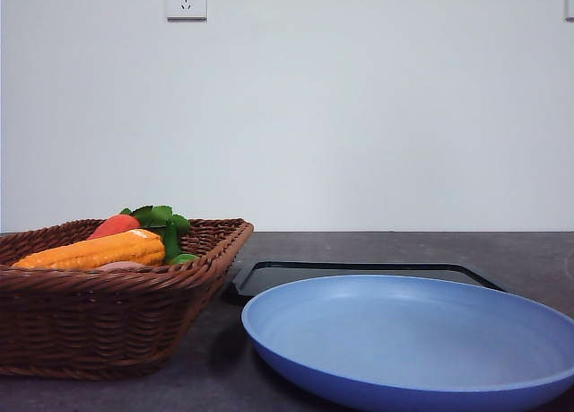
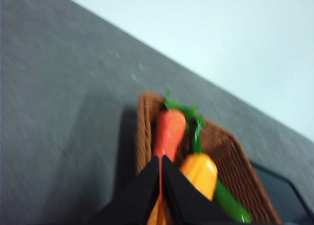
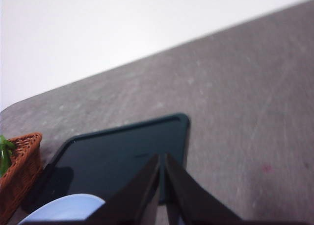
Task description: Transfer egg from basket to plate and serve
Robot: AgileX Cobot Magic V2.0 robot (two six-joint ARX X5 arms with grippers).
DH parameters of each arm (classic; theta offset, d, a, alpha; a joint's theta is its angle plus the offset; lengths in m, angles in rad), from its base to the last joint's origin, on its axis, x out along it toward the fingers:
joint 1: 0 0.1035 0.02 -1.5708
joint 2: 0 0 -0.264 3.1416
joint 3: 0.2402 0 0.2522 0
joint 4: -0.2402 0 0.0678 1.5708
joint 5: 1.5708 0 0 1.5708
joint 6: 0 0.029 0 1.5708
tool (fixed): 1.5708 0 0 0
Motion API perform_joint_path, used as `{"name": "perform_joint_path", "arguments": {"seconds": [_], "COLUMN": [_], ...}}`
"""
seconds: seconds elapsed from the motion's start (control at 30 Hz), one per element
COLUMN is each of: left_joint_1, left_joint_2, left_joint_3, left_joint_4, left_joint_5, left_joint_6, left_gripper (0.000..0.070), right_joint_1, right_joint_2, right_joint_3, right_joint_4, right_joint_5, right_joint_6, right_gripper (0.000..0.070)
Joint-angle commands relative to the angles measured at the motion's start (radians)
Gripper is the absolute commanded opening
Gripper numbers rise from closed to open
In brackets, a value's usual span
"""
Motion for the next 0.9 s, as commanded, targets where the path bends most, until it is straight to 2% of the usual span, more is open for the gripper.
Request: {"name": "perform_joint_path", "arguments": {"seconds": [0.0,0.1,0.23,0.4,0.53,0.73,0.87], "left_joint_1": [0.001,0.001,0.000,-0.004,-0.004,-0.021,-0.066], "left_joint_2": [0.017,0.068,0.179,0.367,0.535,0.800,0.942], "left_joint_3": [0.025,0.072,0.142,0.255,0.352,0.500,0.596], "left_joint_4": [-0.023,-0.079,-0.091,-0.103,-0.131,-0.179,-0.291], "left_joint_5": [0.034,0.066,0.114,0.159,0.221,0.472,0.510], "left_joint_6": [-0.010,0.007,0.028,0.121,0.186,0.273,0.316], "left_gripper": [0.0000,0.0000,0.0000,0.0000,0.0000,0.0000,0.0000], "right_joint_1": [0.003,0.003,0.003,0.003,0.003,0.003,0.003], "right_joint_2": [0.002,0.030,0.104,0.242,0.366,0.577,0.688], "right_joint_3": [0.038,0.088,0.171,0.284,0.357,0.449,0.475], "right_joint_4": [-0.014,-0.056,-0.113,-0.174,-0.210,-0.328,-0.388], "right_joint_5": [-0.002,-0.002,-0.002,-0.015,-0.086,-0.166,-0.280], "right_joint_6": [0.047,0.047,0.044,0.033,-0.036,-0.075,-0.099], "right_gripper": [0.0000,0.0000,0.0000,0.0000,0.0000,0.0000,0.0000]}}
